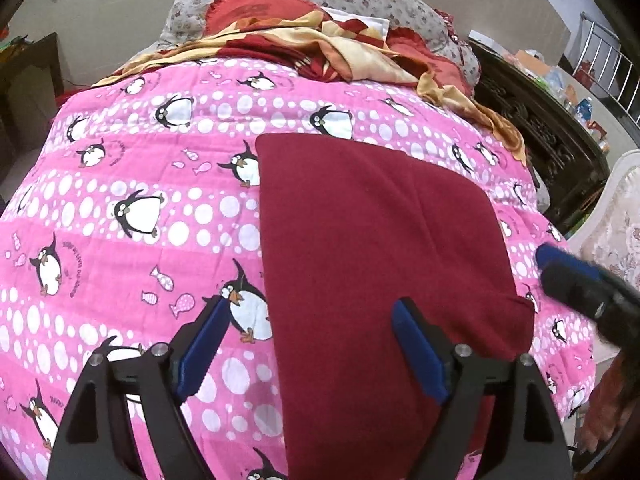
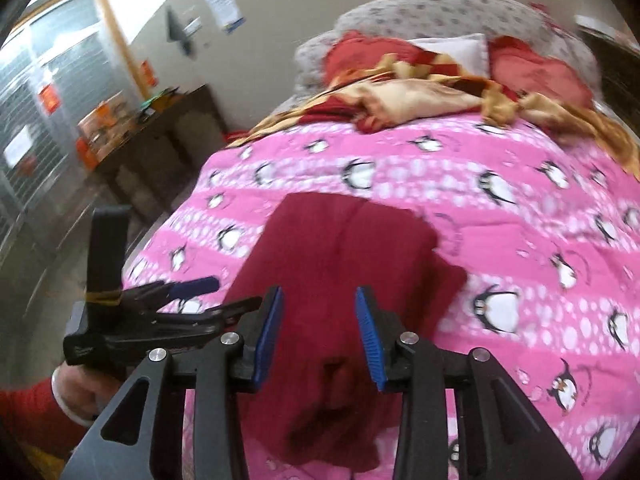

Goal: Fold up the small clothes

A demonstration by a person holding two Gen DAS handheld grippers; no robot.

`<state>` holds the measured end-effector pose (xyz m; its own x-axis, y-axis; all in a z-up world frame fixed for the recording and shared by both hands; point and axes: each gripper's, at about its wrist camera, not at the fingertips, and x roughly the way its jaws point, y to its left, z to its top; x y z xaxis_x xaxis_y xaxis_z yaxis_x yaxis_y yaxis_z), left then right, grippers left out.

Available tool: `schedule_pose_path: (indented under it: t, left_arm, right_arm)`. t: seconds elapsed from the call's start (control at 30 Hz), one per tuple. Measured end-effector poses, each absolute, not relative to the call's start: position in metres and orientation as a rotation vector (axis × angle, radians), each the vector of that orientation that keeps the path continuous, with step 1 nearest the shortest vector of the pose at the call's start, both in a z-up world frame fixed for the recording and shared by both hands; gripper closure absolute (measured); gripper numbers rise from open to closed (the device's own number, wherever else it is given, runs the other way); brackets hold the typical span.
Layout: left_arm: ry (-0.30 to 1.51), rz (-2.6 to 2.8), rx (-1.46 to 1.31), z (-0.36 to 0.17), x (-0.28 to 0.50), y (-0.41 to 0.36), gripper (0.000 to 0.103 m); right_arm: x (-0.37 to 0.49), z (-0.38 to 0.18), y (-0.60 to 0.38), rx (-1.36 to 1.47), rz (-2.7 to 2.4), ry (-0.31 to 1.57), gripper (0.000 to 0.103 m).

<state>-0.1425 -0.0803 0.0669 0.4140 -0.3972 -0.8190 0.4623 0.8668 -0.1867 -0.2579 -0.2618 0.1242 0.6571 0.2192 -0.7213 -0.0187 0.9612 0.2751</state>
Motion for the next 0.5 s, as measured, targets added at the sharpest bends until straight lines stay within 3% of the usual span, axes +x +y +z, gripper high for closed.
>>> schedule_pose_path:
  t: [0.17, 0.5]
  left_arm:
    - [0.986, -0.534, 0.093, 0.068, -0.151, -0.082, 0.016]
    - [0.933, -0.524, 0.127, 0.074, -0.165, -0.088, 0.016]
  right_arm:
    - [-0.260, 0.084, -0.250, 0.188, 0.117, 0.972, 0.073]
    - [-0.287, 0.069, -0.259, 0.192, 0.075, 0.983, 0.074]
